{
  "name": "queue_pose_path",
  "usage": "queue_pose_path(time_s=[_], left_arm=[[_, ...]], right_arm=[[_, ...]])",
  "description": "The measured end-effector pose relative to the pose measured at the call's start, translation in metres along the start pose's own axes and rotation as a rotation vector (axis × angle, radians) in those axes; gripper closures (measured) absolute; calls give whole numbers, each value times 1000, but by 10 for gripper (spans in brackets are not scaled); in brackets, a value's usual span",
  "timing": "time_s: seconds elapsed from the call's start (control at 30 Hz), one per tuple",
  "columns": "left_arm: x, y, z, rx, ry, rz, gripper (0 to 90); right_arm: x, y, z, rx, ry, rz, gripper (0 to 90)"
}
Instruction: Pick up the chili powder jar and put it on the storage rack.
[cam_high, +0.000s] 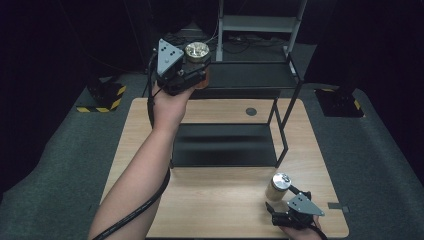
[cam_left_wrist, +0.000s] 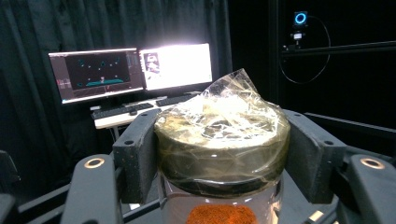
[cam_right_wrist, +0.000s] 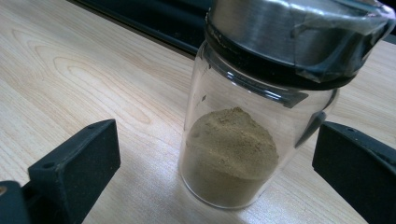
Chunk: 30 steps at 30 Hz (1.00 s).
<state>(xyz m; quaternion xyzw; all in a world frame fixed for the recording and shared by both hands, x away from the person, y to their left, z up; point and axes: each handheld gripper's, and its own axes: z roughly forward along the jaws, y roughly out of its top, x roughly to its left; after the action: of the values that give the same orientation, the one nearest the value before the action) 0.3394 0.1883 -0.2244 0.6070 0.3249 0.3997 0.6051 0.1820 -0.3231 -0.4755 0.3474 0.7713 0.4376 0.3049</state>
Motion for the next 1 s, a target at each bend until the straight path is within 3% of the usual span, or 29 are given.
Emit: queue_pose_path(time_s=[0.3, 0.47, 1.0], left_arm=[[2, -2, 12, 12, 17, -5, 340], [4, -5, 16, 17, 20, -28, 341], [5, -12, 23, 31, 17, -45, 340]], right_arm=[[-1, -1, 0, -5, 4, 8, 1], [-1, -1, 0, -6, 3, 8, 1], [-1, -1, -1, -7, 3, 4, 1]])
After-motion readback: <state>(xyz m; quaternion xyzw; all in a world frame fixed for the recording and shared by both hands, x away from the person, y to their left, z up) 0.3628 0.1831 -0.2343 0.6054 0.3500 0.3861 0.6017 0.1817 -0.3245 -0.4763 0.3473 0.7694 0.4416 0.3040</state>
